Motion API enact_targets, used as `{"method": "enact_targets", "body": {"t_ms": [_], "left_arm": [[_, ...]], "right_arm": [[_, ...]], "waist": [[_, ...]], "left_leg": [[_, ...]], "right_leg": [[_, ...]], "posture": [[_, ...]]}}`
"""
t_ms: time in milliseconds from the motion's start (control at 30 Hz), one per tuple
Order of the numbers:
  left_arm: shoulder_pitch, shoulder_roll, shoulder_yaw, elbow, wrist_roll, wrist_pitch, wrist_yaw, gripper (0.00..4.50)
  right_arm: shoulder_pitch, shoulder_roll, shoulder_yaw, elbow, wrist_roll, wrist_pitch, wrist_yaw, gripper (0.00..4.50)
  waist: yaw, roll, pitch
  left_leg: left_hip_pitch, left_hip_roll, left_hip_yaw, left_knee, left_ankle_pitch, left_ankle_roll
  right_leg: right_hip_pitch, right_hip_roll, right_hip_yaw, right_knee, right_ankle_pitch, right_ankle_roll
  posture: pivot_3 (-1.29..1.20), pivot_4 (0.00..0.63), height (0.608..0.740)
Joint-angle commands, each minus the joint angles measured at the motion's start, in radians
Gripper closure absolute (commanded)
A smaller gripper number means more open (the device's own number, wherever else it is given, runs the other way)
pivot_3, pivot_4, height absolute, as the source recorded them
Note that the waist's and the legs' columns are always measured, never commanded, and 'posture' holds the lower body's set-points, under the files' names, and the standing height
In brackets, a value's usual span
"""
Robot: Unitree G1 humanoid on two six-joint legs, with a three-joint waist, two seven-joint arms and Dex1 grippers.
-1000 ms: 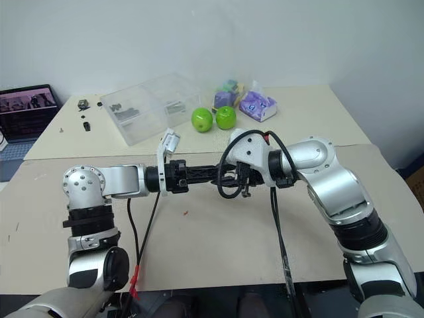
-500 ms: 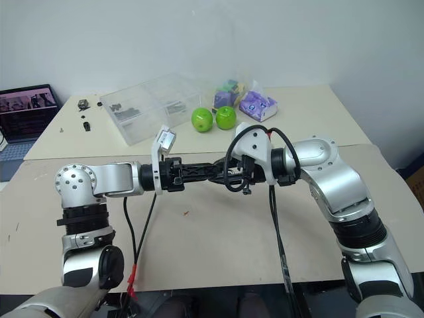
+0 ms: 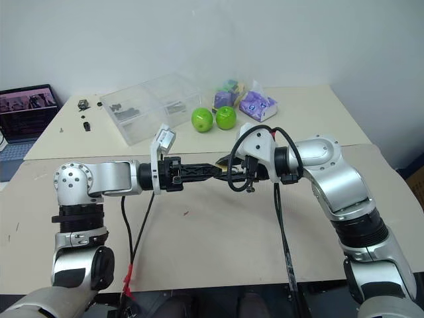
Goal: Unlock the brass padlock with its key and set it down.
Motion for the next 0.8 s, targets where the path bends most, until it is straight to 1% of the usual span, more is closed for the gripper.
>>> {"method": "enact_targets", "body": {"t_ms": [33,600,700,767,800], "left_arm": [[-0.007,0.027,-0.03,-0.006,-0.066,-0.048,0.012,2.21],[0.005,0.114,-0.165,-0.028,-0.214,-0.18,0.058,2.21],[0.001,0.127,-0.181,-0.028,-0.211,-0.192,0.051,2.93],[0.001,0.134,-0.19,-0.027,-0.213,-0.201,0.048,3.82],[0.001,0.137,-0.193,-0.027,-0.215,-0.204,0.047,4.04]], "right_arm": [[-0.028,-0.01,-0.026,-0.046,0.006,0.002,-0.006,3.6],[-0.03,-0.007,-0.019,-0.067,0.004,0.005,-0.009,3.6],[-0.029,-0.006,-0.02,-0.07,0.005,0.007,-0.012,3.6],[-0.029,-0.004,-0.021,-0.073,0.007,0.01,-0.015,3.6],[-0.029,-0.004,-0.021,-0.073,0.008,0.011,-0.016,3.6]], "waist": [[0.0,0.0,0.0],[0.001,0.0,0.0],[0.001,0.0,0.0],[0.001,0.0,0.0],[0.001,0.0,0.0]], "left_leg": [[0.0,0.0,0.0,0.0,0.0,0.0],[0.0,0.0,-0.001,0.0,0.0,0.0],[0.0,0.0,-0.001,0.0,0.0,0.0],[0.0,0.0,-0.001,0.0,0.0,0.0],[0.0,0.0,-0.001,0.0,0.0,0.0]], "right_leg": [[0.0,0.0,0.0,0.0,0.0,0.0],[0.0,0.0,0.0,0.0,0.0,0.0],[0.0,0.0,0.0,0.0,0.0,0.0],[0.0,0.0,0.0,0.0,0.0,0.0],[0.0,0.0,0.0,-0.001,0.0,0.0]], "posture": [[0.0,0.15,0.74],[0.0,0.15,0.74],[0.0,0.15,0.74],[0.0,0.15,0.74],[0.0,0.15,0.74]]}}
